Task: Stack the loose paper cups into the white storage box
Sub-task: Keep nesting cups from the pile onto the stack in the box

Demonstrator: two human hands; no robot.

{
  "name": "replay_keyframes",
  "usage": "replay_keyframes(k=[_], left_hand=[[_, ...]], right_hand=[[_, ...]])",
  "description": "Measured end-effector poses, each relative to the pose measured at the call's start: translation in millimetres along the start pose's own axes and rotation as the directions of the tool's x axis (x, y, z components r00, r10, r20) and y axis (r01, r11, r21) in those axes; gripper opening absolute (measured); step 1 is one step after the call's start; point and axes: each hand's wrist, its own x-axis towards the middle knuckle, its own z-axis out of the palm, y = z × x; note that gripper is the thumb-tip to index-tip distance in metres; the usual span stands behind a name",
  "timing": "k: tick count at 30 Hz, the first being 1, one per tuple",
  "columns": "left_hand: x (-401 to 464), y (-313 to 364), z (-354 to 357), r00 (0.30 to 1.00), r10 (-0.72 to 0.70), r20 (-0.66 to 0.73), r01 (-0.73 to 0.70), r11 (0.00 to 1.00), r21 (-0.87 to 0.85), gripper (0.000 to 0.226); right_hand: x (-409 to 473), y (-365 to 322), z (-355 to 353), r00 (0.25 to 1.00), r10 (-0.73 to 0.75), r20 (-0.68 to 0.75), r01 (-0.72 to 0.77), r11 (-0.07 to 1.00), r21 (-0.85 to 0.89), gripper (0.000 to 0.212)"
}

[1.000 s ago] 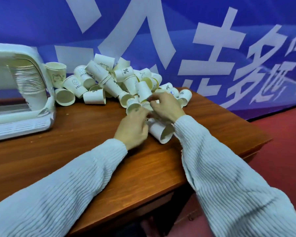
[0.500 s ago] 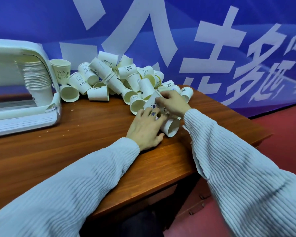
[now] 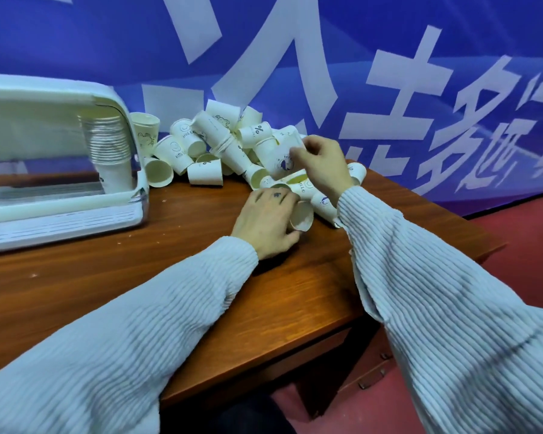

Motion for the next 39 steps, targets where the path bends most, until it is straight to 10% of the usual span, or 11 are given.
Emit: replay_keyframes(k=[5, 10, 18, 27, 39], left_hand=[[-37.0, -49.3, -53.1, 0.957, -0.279, -0.074, 0.263, 0.949, -0.174, 0.061], [-83.3, -92.2, -93.9, 0.697, -0.680, -0.227, 0.531, 0.702, -0.474, 0.063], [-117.6, -160.6, -143.1, 0.411, -0.807, -0.424, 0.576, 0.591, -0.565, 0.065], [-107.2, -200.4, -152.0, 0.444, -0.795, -0.414, 0.653, 0.603, -0.458, 0.062], [-68.3, -219.9, -118.4, 0.657, -0.732, -0.180, 0.715, 0.681, -0.161, 0.069]], right_hand=[[4.1, -34.7, 45.4, 0.997, -0.025, -0.073, 0.041, 0.973, 0.228, 0.011], [11.5, -76.9, 113.4, 0.982, -0.190, -0.004, 0.178, 0.908, 0.380, 0.009], [5.6, -110.6, 216.1, 0.792, -0.495, 0.357, 0.521, 0.853, 0.026, 0.025], [8.9, -109.9, 247.8, 0.656, -0.323, 0.682, 0.605, 0.765, -0.220, 0.048], [27.2, -66.2, 193.5, 0.800, -0.415, 0.434, 0.423, 0.902, 0.083, 0.021]])
